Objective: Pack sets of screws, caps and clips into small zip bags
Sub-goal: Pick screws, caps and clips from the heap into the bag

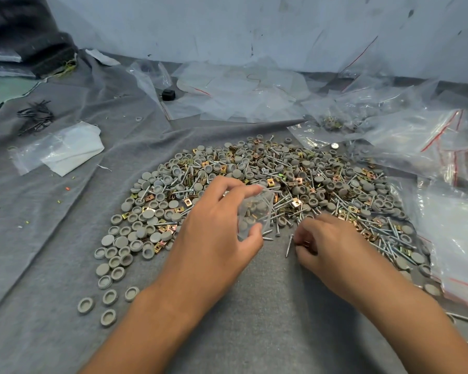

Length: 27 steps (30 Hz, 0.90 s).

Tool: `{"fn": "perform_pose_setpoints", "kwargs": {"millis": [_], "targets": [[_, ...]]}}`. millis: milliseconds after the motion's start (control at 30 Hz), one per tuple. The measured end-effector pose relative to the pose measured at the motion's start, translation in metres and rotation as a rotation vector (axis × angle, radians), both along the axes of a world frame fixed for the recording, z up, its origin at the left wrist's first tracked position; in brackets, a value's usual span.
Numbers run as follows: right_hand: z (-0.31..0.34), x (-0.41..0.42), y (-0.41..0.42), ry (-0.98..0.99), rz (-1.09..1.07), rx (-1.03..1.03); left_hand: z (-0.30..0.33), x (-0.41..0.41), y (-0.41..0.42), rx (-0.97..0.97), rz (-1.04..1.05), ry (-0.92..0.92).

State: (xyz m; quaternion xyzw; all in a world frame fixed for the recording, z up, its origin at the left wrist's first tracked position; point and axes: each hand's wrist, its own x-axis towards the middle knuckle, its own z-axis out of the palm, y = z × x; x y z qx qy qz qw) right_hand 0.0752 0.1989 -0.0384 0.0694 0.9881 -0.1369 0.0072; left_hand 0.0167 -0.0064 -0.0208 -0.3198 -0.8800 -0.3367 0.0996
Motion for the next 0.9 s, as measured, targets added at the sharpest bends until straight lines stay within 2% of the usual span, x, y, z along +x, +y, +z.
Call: {"fn": "perform_pose_setpoints", "kwargs": {"millis": [133,300,333,400,467,500,567,633,767,900], "targets": [[-0.003,-0.001,-0.002,-0.004,-0.062,-0.001,0.0,0.0,0.0,-0.006,0.002,0.004],[-0.005,-0.004,0.007,-0.023,-0.095,-0.122,0.0,0.0,0.001,0.002,-0.004,0.0],[-0.002,-0.004,0.008,0.024,-0.098,-0.171,0.0,0.001,0.001,0.005,-0.005,-0.001],[0.009,-0.003,0.002,0.312,-0.056,-0.338,0.0,0.001,0.001,0.013,-0.006,0.001],[0.024,-0.003,-0.013,0.61,0.094,-0.459,0.0,0.001,0.002,0.015,-0.005,0.003],[0.028,-0.003,-0.021,0.686,0.176,-0.473,0.0,0.001,0.002,0.015,-0.003,0.001],[0.03,-0.006,-0.032,0.737,0.266,-0.413,0.0,0.0,0.003,0.019,-0.008,-0.002],[0.028,-0.007,-0.036,0.756,0.251,-0.35,0.0,0.0,0.003,0.023,-0.014,-0.004],[0.026,-0.008,-0.04,0.93,0.221,-0.371,0.002,0.001,0.002,-0.002,-0.01,-0.005],[0.021,-0.013,-0.039,0.913,0.22,-0.339,0.002,0.002,0.002,-0.011,-0.014,-0.012]]}}
